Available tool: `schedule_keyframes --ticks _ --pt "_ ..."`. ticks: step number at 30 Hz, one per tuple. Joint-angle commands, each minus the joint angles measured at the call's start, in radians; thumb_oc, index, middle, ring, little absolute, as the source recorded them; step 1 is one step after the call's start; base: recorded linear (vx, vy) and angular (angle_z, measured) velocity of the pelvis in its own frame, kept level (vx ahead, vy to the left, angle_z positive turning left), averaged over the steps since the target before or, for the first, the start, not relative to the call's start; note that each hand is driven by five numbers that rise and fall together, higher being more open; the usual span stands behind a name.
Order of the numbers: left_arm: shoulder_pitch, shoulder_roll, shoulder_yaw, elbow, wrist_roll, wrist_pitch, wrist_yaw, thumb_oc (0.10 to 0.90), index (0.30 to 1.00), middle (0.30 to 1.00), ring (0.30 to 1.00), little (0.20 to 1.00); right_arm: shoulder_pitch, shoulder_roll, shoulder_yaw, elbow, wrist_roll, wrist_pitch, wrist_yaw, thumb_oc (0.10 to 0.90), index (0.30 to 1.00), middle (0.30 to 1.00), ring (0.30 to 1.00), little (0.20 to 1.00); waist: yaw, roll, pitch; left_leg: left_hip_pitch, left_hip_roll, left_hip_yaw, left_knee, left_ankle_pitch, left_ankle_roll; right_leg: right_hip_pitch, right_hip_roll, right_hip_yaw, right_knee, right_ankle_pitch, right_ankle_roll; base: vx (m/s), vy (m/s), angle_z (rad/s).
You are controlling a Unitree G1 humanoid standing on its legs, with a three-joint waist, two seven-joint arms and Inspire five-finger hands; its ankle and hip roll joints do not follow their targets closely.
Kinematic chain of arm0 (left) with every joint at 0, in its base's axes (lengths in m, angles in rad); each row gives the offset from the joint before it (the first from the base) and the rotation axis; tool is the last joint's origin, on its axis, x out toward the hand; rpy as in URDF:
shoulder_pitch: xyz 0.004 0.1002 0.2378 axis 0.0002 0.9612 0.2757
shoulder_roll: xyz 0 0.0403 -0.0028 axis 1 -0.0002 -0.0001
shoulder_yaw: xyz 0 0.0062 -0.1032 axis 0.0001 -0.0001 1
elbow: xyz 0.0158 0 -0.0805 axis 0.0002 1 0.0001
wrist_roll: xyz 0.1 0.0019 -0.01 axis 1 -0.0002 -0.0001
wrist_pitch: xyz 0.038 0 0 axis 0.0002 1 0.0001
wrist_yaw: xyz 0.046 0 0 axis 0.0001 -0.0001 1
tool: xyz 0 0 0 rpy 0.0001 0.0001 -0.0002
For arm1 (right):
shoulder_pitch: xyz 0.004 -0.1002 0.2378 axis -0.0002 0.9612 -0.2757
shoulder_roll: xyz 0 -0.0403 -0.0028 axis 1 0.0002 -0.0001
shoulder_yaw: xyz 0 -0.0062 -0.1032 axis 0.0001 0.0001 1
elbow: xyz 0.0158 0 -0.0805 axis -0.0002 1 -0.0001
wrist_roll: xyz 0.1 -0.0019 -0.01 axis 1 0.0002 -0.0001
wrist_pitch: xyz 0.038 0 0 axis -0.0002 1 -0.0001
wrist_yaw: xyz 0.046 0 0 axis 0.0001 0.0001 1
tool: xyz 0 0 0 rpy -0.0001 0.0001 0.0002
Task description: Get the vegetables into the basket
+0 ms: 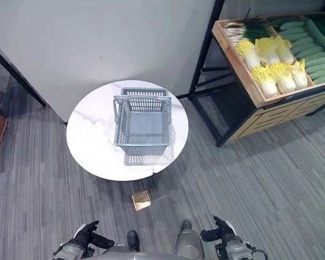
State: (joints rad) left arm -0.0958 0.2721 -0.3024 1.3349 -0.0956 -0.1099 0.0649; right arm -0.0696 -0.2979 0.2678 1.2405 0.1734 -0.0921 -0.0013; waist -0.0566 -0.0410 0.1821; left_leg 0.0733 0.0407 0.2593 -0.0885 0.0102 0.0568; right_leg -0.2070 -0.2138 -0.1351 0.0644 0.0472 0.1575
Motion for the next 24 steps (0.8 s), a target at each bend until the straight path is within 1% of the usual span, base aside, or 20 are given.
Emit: schedule_keyframes --ticks 1,3,4,5,7,10,11,12,13,15,17,18,21,22,23,24 --pt "-0.004 -0.008 0.039 -0.016 0.027 -0.018 -0.009 0.900 1.000 1.000 1.000 1.000 -0.017 0.012 0.039 -0.007 -0.004 -0.012 0.018 0.900 1.000 1.000 1.000 1.000 0.015 -0.011 0.017 0.012 0.025 -0.022 0.015 -0.003 -0.116 0.067 0.002 -0.002 -0.005 0.122 0.029 0.10 -0.223 0.67" --pt "-0.004 -0.011 0.038 -0.017 0.025 -0.018 -0.009 0.900 1.000 1.000 1.000 1.000 -0.022 0.008 0.042 -0.006 -0.007 -0.012 0.019 0.900 1.000 1.000 1.000 1.000 0.016 -0.005 0.014 0.008 0.033 -0.029 0.024 -0.001 -0.122 0.074 0.011 -0.005 -0.011 0.116 0.024 0.06 -0.192 0.33" --pt "-0.003 -0.014 0.039 -0.014 0.024 -0.018 -0.009 0.900 1.000 1.000 1.000 1.000 -0.023 -0.004 0.044 -0.009 -0.009 -0.014 0.022 0.900 1.000 1.000 1.000 1.000 0.019 0.002 0.008 -0.002 0.052 -0.042 0.054 -0.003 -0.136 0.092 0.027 -0.017 -0.018 0.098 0.009 0.04 -0.142 -0.01" --pt "-0.003 -0.014 0.039 -0.014 0.024 -0.018 -0.009 0.900 1.000 1.000 1.000 1.000 -0.023 -0.004 0.044 -0.009 -0.009 -0.014 0.022 0.900 1.000 1.000 1.000 1.000 0.019 0.003 0.008 -0.003 0.053 -0.043 0.054 -0.004 -0.136 0.093 0.028 -0.018 -0.018 0.098 0.009 0.07 -0.233 0.07" --pt "-0.001 -0.017 0.037 -0.012 0.025 -0.018 -0.011 0.900 1.000 1.000 1.000 1.000 -0.025 -0.017 0.044 -0.007 -0.011 -0.019 0.022 0.900 1.000 1.000 1.000 1.000 0.019 0.011 0.003 -0.008 0.073 -0.055 0.074 -0.003 -0.151 0.106 0.043 -0.028 -0.014 0.077 -0.007 0.07 -0.187 0.10" --pt "-0.002 -0.020 0.038 -0.009 0.023 -0.016 -0.009 0.900 1.000 1.000 1.000 1.000 -0.029 -0.035 0.040 -0.005 -0.006 -0.021 0.022 0.900 1.000 1.000 1.000 1.000 0.018 0.026 0.002 -0.018 0.096 -0.069 0.092 0.021 -0.169 0.115 0.064 -0.043 -0.007 0.051 -0.026 0.05 -0.189 0.05" --pt "-0.003 -0.021 0.036 -0.010 0.024 -0.015 -0.008 0.900 1.000 1.000 1.000 1.000 -0.029 -0.042 0.037 -0.004 -0.003 -0.022 0.022 0.900 1.000 1.000 1.000 1.000 0.017 0.031 0.005 -0.025 0.101 -0.079 0.099 0.035 -0.176 0.118 0.069 -0.049 -0.008 0.049 -0.030 0.01 -0.188 0.08" --pt "-0.009 -0.026 0.029 -0.014 0.020 -0.017 -0.006 0.900 1.000 1.000 1.000 1.000 -0.031 -0.051 0.035 -0.003 -0.004 -0.023 0.020 0.900 1.000 1.000 1.000 1.000 0.016 0.034 0.009 -0.048 0.103 -0.091 0.132 0.045 -0.185 0.123 0.070 -0.059 -0.015 0.047 -0.036 0.00 -0.129 0.13" --pt "-0.009 -0.026 0.029 -0.014 0.020 -0.018 -0.006 0.900 1.000 1.000 1.000 1.000 -0.031 -0.051 0.035 -0.003 -0.004 -0.023 0.020 0.900 1.000 1.000 1.000 1.000 0.015 0.034 0.009 -0.049 0.103 -0.092 0.133 0.045 -0.185 0.123 0.070 -0.060 -0.015 0.047 -0.036 0.01 -0.119 0.21" --pt "-0.014 -0.030 0.026 -0.022 0.014 -0.019 -0.005 0.900 1.000 1.000 1.000 1.000 -0.028 -0.062 0.029 0.011 -0.010 -0.022 0.017 0.900 1.000 1.000 1.000 1.000 0.016 0.036 0.014 -0.073 0.098 -0.114 0.193 0.053 -0.196 0.135 0.071 -0.066 -0.028 0.045 -0.046 0.02 -0.071 0.18" --pt "-0.019 -0.037 0.018 -0.028 0.003 -0.021 -0.005 0.900 1.000 1.000 1.000 1.000 -0.029 -0.071 0.023 0.023 -0.014 -0.022 0.011 0.900 1.000 1.000 1.000 1.000 0.018 0.037 0.019 -0.091 0.088 -0.151 0.201 0.069 -0.203 0.151 0.070 -0.067 -0.044 0.046 -0.046 0.03 -0.013 0.07" --pt "-0.017 -0.038 0.016 -0.028 0.003 -0.022 -0.005 0.900 1.000 1.000 1.000 1.000 -0.027 -0.075 0.021 0.027 -0.017 -0.021 0.010 0.900 1.000 1.000 1.000 1.000 0.014 0.036 0.018 -0.092 0.099 -0.148 0.183 0.075 -0.204 0.159 0.065 -0.068 -0.054 0.048 -0.043 0.03 0.042 0.04" --pt "-0.011 -0.044 0.013 -0.025 0.006 -0.025 -0.003 0.900 1.000 1.000 1.000 1.000 -0.022 -0.077 0.016 0.036 -0.022 -0.018 0.007 0.900 1.000 1.000 1.000 1.000 0.017 0.034 0.010 -0.104 0.126 -0.154 0.128 0.069 -0.203 0.164 0.045 -0.061 -0.066 0.049 -0.027 0.05 0.096 0.03" --pt "-0.009 -0.045 0.011 -0.025 0.007 -0.026 -0.002 0.900 1.000 1.000 1.000 1.000 -0.020 -0.077 0.014 0.035 -0.023 -0.019 0.007 0.900 1.000 1.000 1.000 1.000 0.018 0.035 0.009 -0.111 0.130 -0.161 0.107 0.070 -0.203 0.162 0.039 -0.057 -0.066 0.048 -0.022 0.07 0.202 -0.01" --pt "-0.009 -0.047 0.006 -0.023 0.010 -0.026 -0.004 0.900 1.000 1.000 1.000 1.000 -0.018 -0.075 0.011 0.033 -0.024 -0.017 0.009 0.900 1.000 1.000 1.000 1.000 0.015 0.042 0.005 -0.109 0.129 -0.159 0.088 0.059 -0.197 0.153 0.030 -0.044 -0.058 0.045 -0.014 0.05 0.165 -0.09" --pt "-0.009 -0.047 0.006 -0.023 0.010 -0.026 -0.004 0.900 1.000 1.000 1.000 1.000 -0.018 -0.075 0.011 0.033 -0.024 -0.017 0.009 0.900 1.000 1.000 1.000 1.000 0.016 0.042 0.005 -0.108 0.129 -0.158 0.088 0.058 -0.197 0.153 0.030 -0.043 -0.057 0.044 -0.013 0.03 0.189 -0.13"
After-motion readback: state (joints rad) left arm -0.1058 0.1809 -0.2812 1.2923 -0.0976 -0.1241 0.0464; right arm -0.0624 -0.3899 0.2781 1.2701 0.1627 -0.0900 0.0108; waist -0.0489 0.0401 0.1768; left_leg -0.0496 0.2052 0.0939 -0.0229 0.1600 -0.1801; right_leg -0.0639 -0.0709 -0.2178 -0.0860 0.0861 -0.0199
